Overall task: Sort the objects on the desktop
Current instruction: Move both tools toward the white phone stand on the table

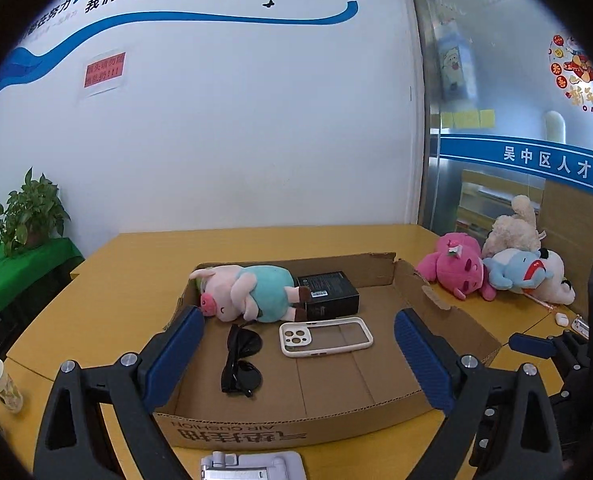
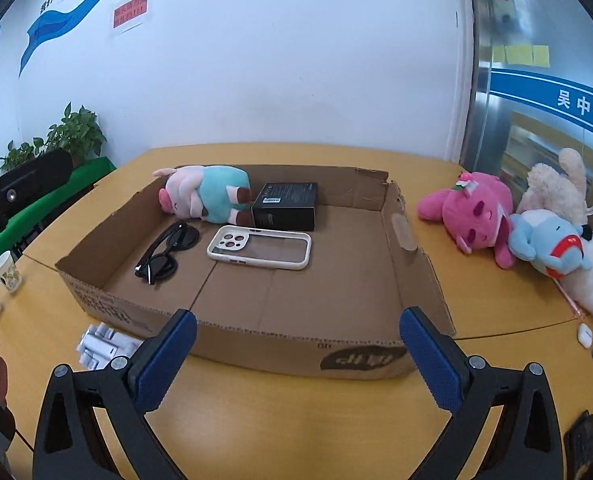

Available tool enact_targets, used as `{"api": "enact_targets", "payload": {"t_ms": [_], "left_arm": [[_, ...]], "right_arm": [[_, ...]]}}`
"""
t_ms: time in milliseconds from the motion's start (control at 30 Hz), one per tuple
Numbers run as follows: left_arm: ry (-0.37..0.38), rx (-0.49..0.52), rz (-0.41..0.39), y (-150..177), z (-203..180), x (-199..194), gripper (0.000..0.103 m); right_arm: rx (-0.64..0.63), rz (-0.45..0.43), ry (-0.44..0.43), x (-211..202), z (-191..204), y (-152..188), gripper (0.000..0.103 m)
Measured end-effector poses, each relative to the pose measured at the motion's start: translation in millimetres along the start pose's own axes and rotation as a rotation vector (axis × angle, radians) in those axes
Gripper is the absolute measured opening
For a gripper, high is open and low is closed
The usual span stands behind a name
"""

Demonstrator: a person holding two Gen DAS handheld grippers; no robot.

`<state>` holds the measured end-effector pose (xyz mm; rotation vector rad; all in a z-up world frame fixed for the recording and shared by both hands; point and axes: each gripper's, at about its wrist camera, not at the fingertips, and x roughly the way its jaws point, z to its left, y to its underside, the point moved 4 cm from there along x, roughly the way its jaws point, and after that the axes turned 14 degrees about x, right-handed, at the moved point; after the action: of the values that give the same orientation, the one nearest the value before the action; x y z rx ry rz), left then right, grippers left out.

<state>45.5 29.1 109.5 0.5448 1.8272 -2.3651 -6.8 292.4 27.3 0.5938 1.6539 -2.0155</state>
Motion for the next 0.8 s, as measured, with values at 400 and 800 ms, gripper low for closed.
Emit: {"api": "enact_targets", "payload": {"t_ms": [400,800], "left_arm": [[-0.002,-0.023,0.075,33.0,21.3,-6.7,0.096],[0.022,-0.060,0.278,105.0,66.6,12.0,0.096]], "right_arm": [[-0.038,0.014,-0.069,-15.7,22.3,17.0,0.103],[-0.011,0.232,-0.213,31.2,54.3,69.5,0.103]]}}
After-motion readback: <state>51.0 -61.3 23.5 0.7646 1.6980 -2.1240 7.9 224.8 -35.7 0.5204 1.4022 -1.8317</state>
